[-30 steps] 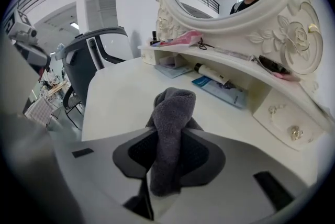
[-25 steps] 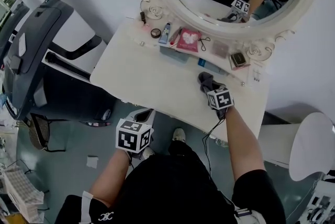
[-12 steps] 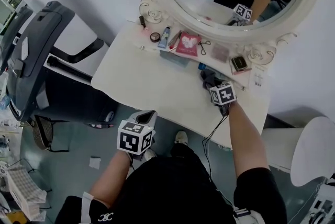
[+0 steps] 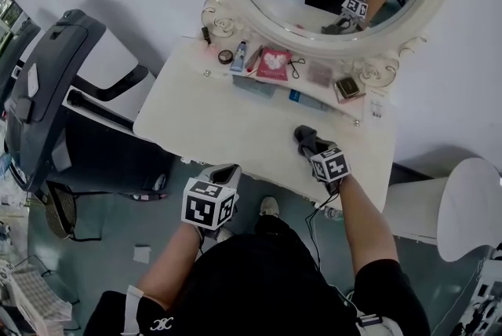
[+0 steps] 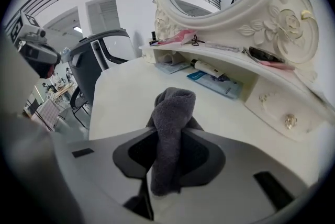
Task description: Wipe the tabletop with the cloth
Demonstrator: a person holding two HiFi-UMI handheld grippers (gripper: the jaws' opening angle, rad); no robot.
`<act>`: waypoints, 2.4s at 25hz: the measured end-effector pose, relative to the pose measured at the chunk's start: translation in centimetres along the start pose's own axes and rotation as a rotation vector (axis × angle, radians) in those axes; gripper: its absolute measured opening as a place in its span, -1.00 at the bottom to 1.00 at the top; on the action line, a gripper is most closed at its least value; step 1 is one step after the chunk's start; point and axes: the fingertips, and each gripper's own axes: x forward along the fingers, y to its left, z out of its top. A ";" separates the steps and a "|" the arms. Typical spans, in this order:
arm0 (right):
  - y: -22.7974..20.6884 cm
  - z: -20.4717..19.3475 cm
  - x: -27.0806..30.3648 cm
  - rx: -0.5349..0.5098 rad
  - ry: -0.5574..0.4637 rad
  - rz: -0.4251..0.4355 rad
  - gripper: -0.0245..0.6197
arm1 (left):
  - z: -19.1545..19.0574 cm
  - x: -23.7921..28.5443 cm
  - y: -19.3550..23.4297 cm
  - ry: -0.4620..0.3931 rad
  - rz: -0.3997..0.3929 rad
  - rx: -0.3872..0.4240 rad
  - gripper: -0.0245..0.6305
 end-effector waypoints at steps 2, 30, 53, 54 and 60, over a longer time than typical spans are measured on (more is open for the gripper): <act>1.5 -1.4 -1.0 0.007 -0.002 -0.003 -0.58 | -0.2 -0.1 -0.4 -0.002 -0.021 0.008 -0.91; -2.6 -3.3 -2.7 0.078 -0.040 -0.113 -0.58 | 0.6 2.7 -1.3 0.050 -0.082 0.048 -0.91; -11.4 -0.3 -1.6 0.010 -0.064 -0.151 -0.58 | 2.3 6.9 -4.5 0.099 -0.036 0.058 -0.91; -11.2 -0.6 -1.9 0.023 -0.063 -0.158 -0.58 | 2.2 6.8 -4.4 0.100 -0.038 0.062 -0.91; -7.6 -4.2 -4.4 0.091 -0.067 -0.178 -0.58 | 2.0 6.2 -4.9 0.095 -0.080 0.088 -0.91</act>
